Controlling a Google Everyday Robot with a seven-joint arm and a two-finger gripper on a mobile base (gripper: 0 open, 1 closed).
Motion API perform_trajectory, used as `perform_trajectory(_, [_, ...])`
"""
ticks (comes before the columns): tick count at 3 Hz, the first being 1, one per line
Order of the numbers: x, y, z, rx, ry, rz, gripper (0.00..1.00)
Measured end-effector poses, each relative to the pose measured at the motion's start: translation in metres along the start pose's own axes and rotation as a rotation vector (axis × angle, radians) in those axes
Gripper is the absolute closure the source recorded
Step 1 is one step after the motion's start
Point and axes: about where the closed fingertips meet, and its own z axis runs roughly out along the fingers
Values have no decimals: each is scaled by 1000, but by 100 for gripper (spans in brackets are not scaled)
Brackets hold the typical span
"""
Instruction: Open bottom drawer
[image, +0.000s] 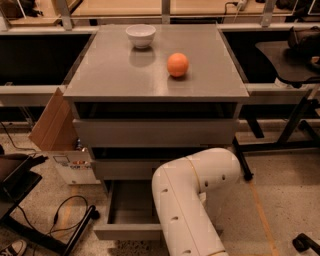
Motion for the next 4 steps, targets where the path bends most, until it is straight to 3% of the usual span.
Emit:
perform_trajectory(1, [21, 35, -4, -49, -13, 93, 100])
perform_trajectory(2, [20, 32, -4, -49, -13, 93, 100])
perform_trajectory(3, [48, 78, -16, -98, -1, 189, 100])
perform_trajectory(4, [47, 74, -15, -98, -1, 189, 100])
